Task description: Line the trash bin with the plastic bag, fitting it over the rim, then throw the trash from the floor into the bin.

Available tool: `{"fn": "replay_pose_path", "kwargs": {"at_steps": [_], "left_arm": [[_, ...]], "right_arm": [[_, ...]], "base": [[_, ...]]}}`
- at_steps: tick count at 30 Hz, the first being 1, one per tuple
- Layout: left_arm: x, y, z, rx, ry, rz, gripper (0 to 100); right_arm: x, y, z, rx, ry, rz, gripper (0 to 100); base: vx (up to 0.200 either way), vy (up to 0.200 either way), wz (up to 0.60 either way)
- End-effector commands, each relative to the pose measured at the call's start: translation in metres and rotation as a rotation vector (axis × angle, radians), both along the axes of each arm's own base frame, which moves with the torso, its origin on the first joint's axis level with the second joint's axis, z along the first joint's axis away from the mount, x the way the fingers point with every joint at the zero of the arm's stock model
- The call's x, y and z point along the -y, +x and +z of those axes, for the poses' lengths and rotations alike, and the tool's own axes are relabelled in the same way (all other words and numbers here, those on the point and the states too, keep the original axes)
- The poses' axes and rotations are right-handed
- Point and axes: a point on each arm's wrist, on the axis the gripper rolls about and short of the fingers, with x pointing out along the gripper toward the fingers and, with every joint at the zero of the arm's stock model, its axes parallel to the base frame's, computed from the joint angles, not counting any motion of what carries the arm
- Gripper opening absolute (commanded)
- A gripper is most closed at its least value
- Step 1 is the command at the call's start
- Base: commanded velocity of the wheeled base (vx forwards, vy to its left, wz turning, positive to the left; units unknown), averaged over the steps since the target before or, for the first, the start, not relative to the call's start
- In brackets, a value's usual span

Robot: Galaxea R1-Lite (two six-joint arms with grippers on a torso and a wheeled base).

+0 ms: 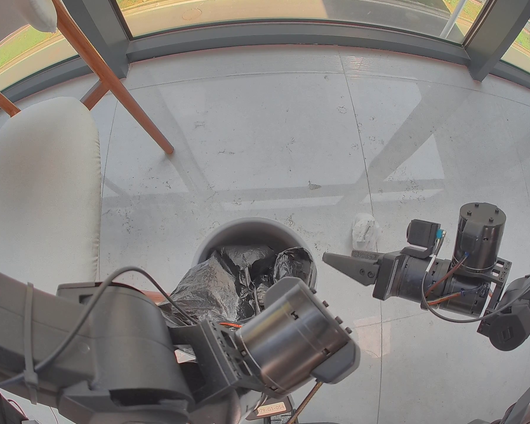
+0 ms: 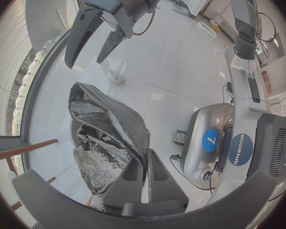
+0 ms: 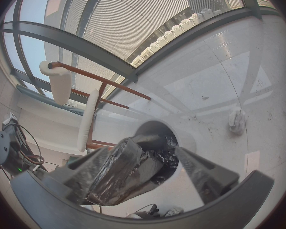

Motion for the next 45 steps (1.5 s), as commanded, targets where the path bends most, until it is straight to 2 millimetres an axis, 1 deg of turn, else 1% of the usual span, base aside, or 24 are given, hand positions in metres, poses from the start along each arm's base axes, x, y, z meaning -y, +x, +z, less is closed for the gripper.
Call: {"fn": "replay_pose_path", "kwargs": {"at_steps": [1,3,6,11,15,17,21,24,30,32,40,45], "left_arm": [[0.001,0.000,-0.002,-0.003,0.007,-0.001,0],[0.003,0.000,-0.004,-0.005,0.010,-0.003,0],[0.004,0.000,-0.004,-0.005,0.010,-0.004,0],[0.004,0.001,-0.005,-0.006,0.015,-0.002,0],[0.004,0.001,-0.005,-0.005,0.014,-0.004,0],[0.005,0.001,-0.005,-0.005,0.014,-0.002,0],[0.005,0.001,-0.006,0.002,0.000,-0.004,0],[0.007,0.002,-0.005,0.010,-0.016,-0.005,0],[0.007,0.002,-0.006,0.026,-0.011,0.007,0],[0.009,0.003,-0.010,0.022,0.003,0.005,0],[0.008,0.003,-0.011,0.021,0.008,0.007,0],[0.009,0.003,-0.012,0.020,0.013,0.002,0]], "right_arm": [[-0.008,-0.008,-0.007,-0.061,-0.052,0.007,100],[-0.012,-0.014,-0.009,-0.078,-0.066,0.027,100],[-0.017,-0.017,-0.012,-0.089,-0.076,0.044,100],[-0.023,-0.009,-0.011,-0.080,-0.069,0.045,100],[-0.026,-0.005,-0.016,-0.093,-0.079,0.044,100],[-0.027,-0.005,-0.024,-0.116,-0.097,0.045,100],[-0.021,-0.010,-0.040,-0.173,-0.136,0.036,100],[-0.017,-0.015,-0.047,-0.197,-0.155,0.034,100],[-0.015,-0.019,-0.047,-0.204,-0.161,0.037,100],[-0.012,-0.022,-0.048,-0.210,-0.163,0.038,100],[0.004,-0.043,-0.050,-0.239,-0.182,0.040,100],[0.008,-0.043,-0.046,-0.230,-0.173,0.026,100]], "base": [[0.000,0.000,0.00],[0.000,0.000,0.00],[0.000,0.000,0.00],[0.000,0.000,0.00],[0.000,0.000,0.00],[0.000,0.000,0.00],[0.000,0.000,0.00],[0.000,0.000,0.00],[0.000,0.000,0.00],[0.000,0.000,0.00],[0.000,0.000,0.00],[0.000,0.000,0.00]]}}
